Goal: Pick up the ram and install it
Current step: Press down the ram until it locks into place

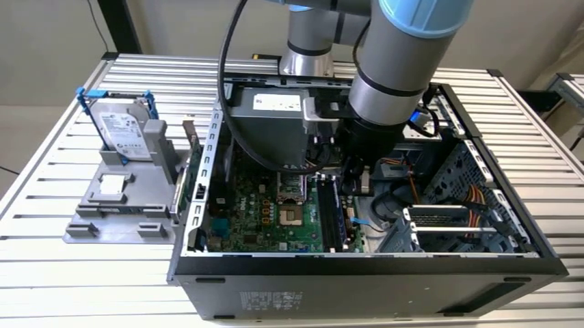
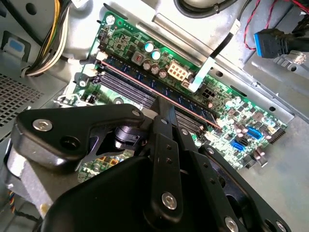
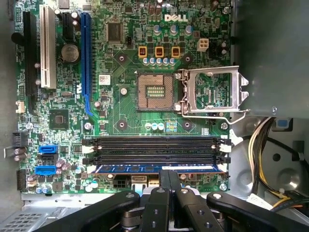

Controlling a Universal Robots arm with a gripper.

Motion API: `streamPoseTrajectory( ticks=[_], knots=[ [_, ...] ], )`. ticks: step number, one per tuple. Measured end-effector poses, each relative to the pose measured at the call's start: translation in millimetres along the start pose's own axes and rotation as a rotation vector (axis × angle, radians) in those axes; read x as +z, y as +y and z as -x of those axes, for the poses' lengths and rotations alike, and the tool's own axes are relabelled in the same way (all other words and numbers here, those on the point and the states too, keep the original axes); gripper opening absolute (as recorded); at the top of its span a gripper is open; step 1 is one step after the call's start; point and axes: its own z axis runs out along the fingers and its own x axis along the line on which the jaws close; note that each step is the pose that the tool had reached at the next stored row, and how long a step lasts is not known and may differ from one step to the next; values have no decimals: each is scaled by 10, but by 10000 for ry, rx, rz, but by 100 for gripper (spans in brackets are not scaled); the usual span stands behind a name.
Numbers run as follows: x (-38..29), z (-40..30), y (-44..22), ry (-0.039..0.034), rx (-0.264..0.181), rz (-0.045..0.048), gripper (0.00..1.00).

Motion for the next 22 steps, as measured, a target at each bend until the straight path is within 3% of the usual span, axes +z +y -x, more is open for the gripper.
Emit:
streamPoseTrajectory(
  ticks=[6, 16, 22],
  knots=[
    [-37, 0, 1, 2, 1, 1, 0],
    [-315, 7, 8, 1, 0, 7, 0],
    [-444, 10, 11, 1, 0, 8, 0]
  ],
)
